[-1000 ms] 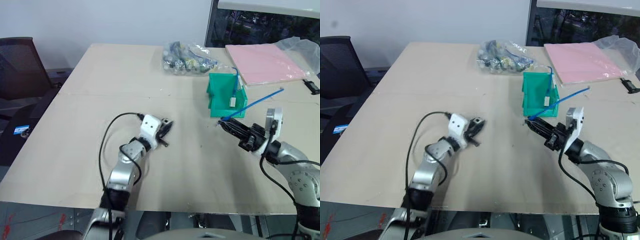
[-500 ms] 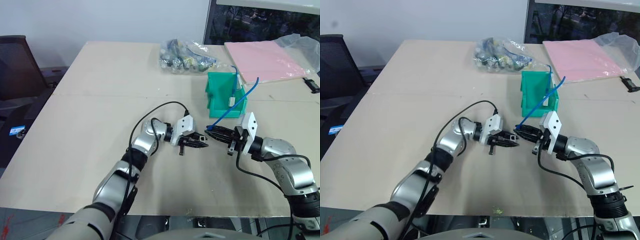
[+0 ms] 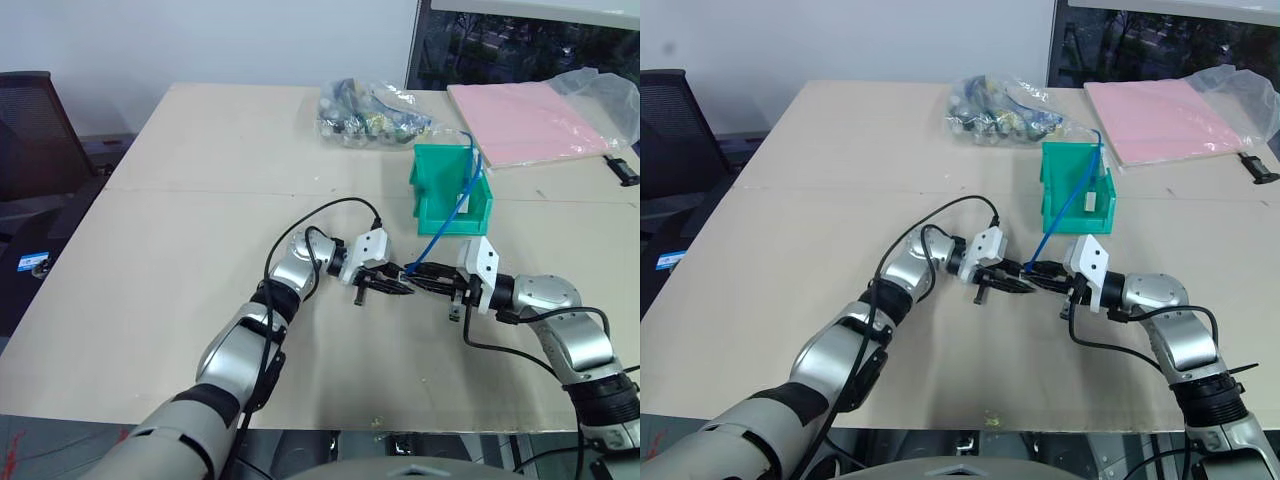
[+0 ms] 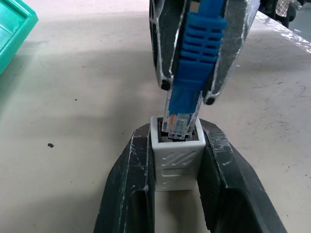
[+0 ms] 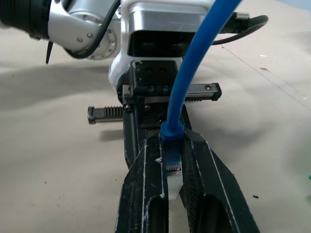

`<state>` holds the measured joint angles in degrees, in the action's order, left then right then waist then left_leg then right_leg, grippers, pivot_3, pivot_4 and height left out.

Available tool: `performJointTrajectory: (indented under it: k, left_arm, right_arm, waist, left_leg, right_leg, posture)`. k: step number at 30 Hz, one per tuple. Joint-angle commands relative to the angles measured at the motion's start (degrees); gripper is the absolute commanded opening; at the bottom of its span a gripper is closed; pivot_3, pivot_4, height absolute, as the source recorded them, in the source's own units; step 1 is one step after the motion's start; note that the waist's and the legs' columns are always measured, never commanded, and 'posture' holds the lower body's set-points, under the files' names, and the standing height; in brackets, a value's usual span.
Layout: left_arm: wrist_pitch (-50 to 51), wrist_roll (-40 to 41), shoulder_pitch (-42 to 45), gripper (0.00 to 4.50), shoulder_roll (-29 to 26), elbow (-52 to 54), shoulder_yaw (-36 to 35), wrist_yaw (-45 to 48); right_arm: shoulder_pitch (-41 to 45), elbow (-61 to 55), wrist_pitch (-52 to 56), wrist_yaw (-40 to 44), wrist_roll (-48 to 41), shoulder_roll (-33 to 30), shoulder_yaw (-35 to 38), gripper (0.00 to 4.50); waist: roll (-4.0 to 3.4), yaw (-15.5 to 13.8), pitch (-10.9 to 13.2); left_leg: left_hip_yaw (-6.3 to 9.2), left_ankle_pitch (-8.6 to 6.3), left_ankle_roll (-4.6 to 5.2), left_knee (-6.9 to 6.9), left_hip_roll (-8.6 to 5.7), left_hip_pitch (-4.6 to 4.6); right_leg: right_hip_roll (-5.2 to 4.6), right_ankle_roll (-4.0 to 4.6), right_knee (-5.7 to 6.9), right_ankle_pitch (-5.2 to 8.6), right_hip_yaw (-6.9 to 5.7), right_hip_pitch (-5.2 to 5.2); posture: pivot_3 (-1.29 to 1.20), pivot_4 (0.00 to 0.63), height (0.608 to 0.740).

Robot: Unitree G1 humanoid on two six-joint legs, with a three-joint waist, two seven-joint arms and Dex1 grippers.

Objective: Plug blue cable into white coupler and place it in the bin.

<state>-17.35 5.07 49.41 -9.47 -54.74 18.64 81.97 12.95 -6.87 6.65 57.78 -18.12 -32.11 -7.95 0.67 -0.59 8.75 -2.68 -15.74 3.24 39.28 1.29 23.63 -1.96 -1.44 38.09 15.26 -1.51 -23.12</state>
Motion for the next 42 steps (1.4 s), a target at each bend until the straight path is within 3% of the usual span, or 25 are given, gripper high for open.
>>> performJointTrajectory:
  k: [1, 10, 13, 21, 26, 28, 29, 32, 35, 39, 42]
  left_arm:
    - [-0.66, -2.47, -0.26, 0.57, -0.28, -1.69, 0.78, 1.62]
    - [-1.63, -3.13, 0.33, 0.57, 0.48, -2.57, 0.19, 0.79]
    - [-1.94, -3.47, 0.40, 0.57, 0.68, -2.86, -0.15, 0.42]
    - [-2.01, -4.15, -0.77, 0.57, 0.60, -2.15, -1.02, 0.06]
    - [-0.91, -3.65, -1.53, 0.57, 0.80, -0.98, -2.24, -0.41]
    - [2.00, -1.91, -1.77, 1.61, 1.04, 0.98, -3.66, -0.51]
    - [3.45, -1.19, -2.18, 1.90, 0.97, 2.72, -4.26, -0.83]
    - [5.05, -1.28, -4.74, 3.27, 0.60, 11.05, -6.40, -8.66]
    - [17.94, 3.33, -9.54, 4.43, -1.00, 29.78, -9.94, -14.14]
    - [38.91, 7.00, -13.00, 4.43, -3.43, 52.99, -13.65, -25.02]
    - [51.94, 8.13, -12.49, 4.43, -4.16, 62.52, -15.12, -32.66]
  right_arm:
    - [0.58, 2.57, -1.55, 2.12, 2.47, -1.66, -1.08, 0.00]
    - [1.30, 8.46, 5.24, 2.65, 8.44, -3.62, -7.99, 0.00]
    - [-0.56, 8.08, 9.65, 3.80, 11.15, -6.40, -12.04, 0.00]
    - [3.58, 3.45, 8.40, -3.94, -8.06, 7.14, 5.00, 0.00]
    - [3.92, 1.09, 10.24, -2.65, -8.62, 5.93, 5.90, 0.00]
    - [3.92, 0.41, 11.09, -2.68, -9.28, 5.65, 6.17, 0.00]
    - [3.85, 0.05, 11.43, -2.61, -9.20, 5.26, 6.08, 0.00]
    - [3.88, -1.76, 14.07, -3.45, -9.41, 4.07, 6.30, 0.00]
    - [6.81, -3.67, 23.16, -5.48, -16.18, 2.62, 10.41, 0.00]
    - [15.58, 1.56, 33.92, -9.76, -21.92, -0.08, 16.36, 0.00]
    - [23.06, 10.44, 36.78, -10.44, -19.63, -2.72, 16.38, 0.00]
  waist:
    - [0.00, -0.02, 0.00]
    - [0.18, 0.04, -0.24]
    - [0.28, -0.02, -0.44]
    - [0.55, 0.63, -0.77]
    - [0.32, 0.76, -0.60]
    - [0.30, 0.71, -0.59]
    - [0.25, 0.71, -0.55]
    - [0.23, 0.70, -0.51]
    - [0.16, 0.68, -0.43]
    - [0.05, 1.09, -0.34]
    - [0.06, 0.84, -0.34]
  left_leg:
    - [0.01, 0.00, 0.00, 0.00, 0.00, 0.00]
    - [-0.02, 0.00, -0.01, 0.01, 0.01, -0.16]
    - [-0.03, -0.02, 0.02, -0.12, 0.02, -0.86]
    - [0.06, -0.03, 0.01, -0.16, 0.10, -1.01]
    - [0.01, -0.02, 0.01, -0.14, 0.03, -0.72]
    - [0.01, -0.02, 0.01, -0.14, 0.00, -0.66]
    - [0.00, -0.02, 0.01, -0.14, -0.01, -0.63]
    - [-0.03, -0.02, 0.02, -0.13, -0.02, -0.52]
    - [0.04, -0.02, 0.01, -0.14, 0.01, -0.41]
    - [0.03, 0.01, -0.03, 0.00, 0.00, 0.07]
    - [0.06, 0.01, -0.03, 0.02, -0.03, 0.04]
  right_leg:
    - [-0.01, 0.00, 0.01, 0.00, 0.00, 0.00]
    - [-0.01, 0.00, 0.06, 0.00, 0.00, 0.09]
    - [-0.04, 0.02, -0.01, 0.01, 0.01, 0.79]
    - [-0.28, 0.06, -0.06, 0.00, 0.07, 0.98]
    - [-0.41, 0.09, 0.06, -0.04, 0.06, 0.69]
    - [-0.42, 0.08, 0.01, -0.04, 0.04, 0.66]
    - [-0.42, 0.08, 0.00, -0.04, 0.04, 0.65]
    - [-0.46, 0.06, 0.00, -0.04, 0.06, 0.52]
    - [-0.49, 0.06, -0.01, -0.04, 0.00, 0.43]
    - [-0.64, 0.05, 0.26, -0.06, 0.00, -0.10]
    - [-0.67, 0.05, 0.33, -0.06, -0.04, -0.09]
  posture:
    - [0.00, 0.150, 0.740]
    - [0.00, 0.150, 0.740]
    - [0.00, 0.150, 0.740]
    - [0.00, 0.150, 0.740]
    - [0.00, 0.150, 0.740]
    - [0.00, 0.150, 0.740]
    - [0.00, 0.150, 0.740]
    - [0.00, 0.150, 0.740]
    - [0.00, 0.150, 0.740]
    - [0.00, 0.150, 0.740]
    - [0.00, 0.150, 0.740]
